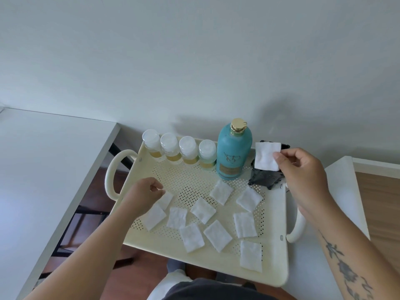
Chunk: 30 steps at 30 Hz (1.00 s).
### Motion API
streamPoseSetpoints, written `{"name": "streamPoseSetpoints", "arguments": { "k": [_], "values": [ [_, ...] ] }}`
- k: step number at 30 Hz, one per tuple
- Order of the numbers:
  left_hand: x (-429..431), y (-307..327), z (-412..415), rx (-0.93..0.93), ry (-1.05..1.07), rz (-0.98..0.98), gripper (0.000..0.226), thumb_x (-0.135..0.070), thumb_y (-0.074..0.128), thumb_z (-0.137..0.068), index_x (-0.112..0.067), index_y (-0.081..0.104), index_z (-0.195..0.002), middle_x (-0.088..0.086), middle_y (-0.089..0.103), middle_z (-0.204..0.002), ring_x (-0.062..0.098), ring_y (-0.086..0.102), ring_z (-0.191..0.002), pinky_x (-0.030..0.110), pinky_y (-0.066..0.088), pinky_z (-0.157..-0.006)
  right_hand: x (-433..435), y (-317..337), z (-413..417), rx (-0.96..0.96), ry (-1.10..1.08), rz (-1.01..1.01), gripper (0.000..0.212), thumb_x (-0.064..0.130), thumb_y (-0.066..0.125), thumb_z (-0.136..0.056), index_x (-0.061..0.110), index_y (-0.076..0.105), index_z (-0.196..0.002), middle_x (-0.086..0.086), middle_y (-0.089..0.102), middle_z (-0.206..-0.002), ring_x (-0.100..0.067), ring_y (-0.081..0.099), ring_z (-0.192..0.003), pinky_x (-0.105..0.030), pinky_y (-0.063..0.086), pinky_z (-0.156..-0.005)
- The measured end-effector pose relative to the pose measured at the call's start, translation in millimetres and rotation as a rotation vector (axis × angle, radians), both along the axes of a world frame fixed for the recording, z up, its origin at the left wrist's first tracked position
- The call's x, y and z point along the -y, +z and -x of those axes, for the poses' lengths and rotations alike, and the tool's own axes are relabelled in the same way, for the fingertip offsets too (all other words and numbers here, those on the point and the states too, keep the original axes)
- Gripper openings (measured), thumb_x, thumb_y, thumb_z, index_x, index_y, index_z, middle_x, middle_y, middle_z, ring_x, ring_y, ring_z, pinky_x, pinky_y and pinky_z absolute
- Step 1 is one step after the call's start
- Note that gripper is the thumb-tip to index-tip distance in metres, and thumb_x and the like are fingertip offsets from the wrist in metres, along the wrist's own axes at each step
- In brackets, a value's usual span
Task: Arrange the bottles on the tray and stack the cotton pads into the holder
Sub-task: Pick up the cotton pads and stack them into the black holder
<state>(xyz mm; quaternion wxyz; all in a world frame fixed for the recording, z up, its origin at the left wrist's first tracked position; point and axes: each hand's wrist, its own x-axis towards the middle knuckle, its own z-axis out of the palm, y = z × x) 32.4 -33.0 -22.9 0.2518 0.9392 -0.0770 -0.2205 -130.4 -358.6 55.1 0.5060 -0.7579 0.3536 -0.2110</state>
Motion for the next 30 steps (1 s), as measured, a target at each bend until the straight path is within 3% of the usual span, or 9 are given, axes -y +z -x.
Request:
{"name": "streamPoseSetpoints", "arguments": {
  "k": [5,7,11,17,23,26,30],
  "values": [
    [-7,-7,3,0.015,-0.017,-0.174,0.018,-0.037,0.070,-0.085,-0.024,0.063,-0.096,-0.009,0.059,-0.086,0.010,0.057,-0.067,0.024,0.041,-0.052,10,-4,-3,-0.074,-0.061,0.051,0.011,0.032,0.062,-0.088,0.022,0.065,-0.088,0.001,0.064,-0.079,-0.028,0.061,-0.069,-0.039,0.053,-0.067],
    [-5,-9,5,0.006,0.000,-0.213,0.022,-0.040,0.069,-0.085,-0.022,0.061,-0.097,-0.007,0.058,-0.086,0.011,0.056,-0.067,0.027,0.043,-0.055,12,-8,-4,-0.100,-0.068,0.055,0.010,0.032,0.062,-0.088,0.023,0.065,-0.085,0.003,0.062,-0.076,-0.031,0.061,-0.068,-0.039,0.051,-0.066],
    [0,-14,7,-0.020,0.045,-0.272,0.021,-0.041,0.067,-0.084,-0.023,0.057,-0.088,-0.006,0.060,-0.088,0.014,0.059,-0.071,0.035,0.053,-0.070,16,-15,-9,-0.140,-0.089,0.096,0.011,0.029,0.062,-0.087,0.023,0.062,-0.077,0.004,0.055,-0.067,-0.018,0.051,-0.063,-0.027,0.040,-0.056],
    [6,-13,7,-0.030,0.080,-0.334,0.025,-0.039,0.067,-0.084,-0.020,0.053,-0.093,-0.003,0.059,-0.090,0.015,0.058,-0.069,0.030,0.045,-0.057,18,-19,-11,-0.184,-0.078,0.144,0.012,0.028,0.062,-0.086,0.019,0.061,-0.078,0.003,0.049,-0.065,-0.021,0.048,-0.063,-0.029,0.036,-0.055],
    [11,-6,4,-0.065,0.095,-0.431,0.039,-0.042,0.067,-0.085,-0.013,0.047,-0.100,0.004,0.059,-0.089,0.022,0.060,-0.075,0.033,0.043,-0.055,10,-19,-6,-0.167,-0.079,0.422,0.021,0.023,0.063,-0.087,0.015,0.054,-0.105,-0.006,0.051,-0.098,-0.025,0.048,-0.089,-0.031,0.036,-0.070],
    [11,-7,1,-0.088,0.096,-0.426,0.039,-0.042,0.066,-0.086,-0.008,0.052,-0.097,0.006,0.061,-0.084,0.023,0.062,-0.074,0.033,0.046,-0.057,6,-24,0,-0.201,-0.008,0.618,0.011,0.019,0.060,-0.087,0.016,0.064,-0.096,-0.010,0.054,-0.110,-0.037,0.046,-0.101,-0.034,0.039,-0.076],
    [9,-10,-1,-0.102,0.115,-0.378,0.026,-0.036,0.063,-0.091,-0.011,0.058,-0.095,0.005,0.063,-0.080,0.022,0.060,-0.072,0.033,0.047,-0.060,3,-27,2,-0.364,0.065,0.709,0.017,0.022,0.059,-0.088,0.014,0.073,-0.088,-0.015,0.050,-0.135,-0.042,0.040,-0.115,-0.048,0.049,-0.079]
  ]
}}
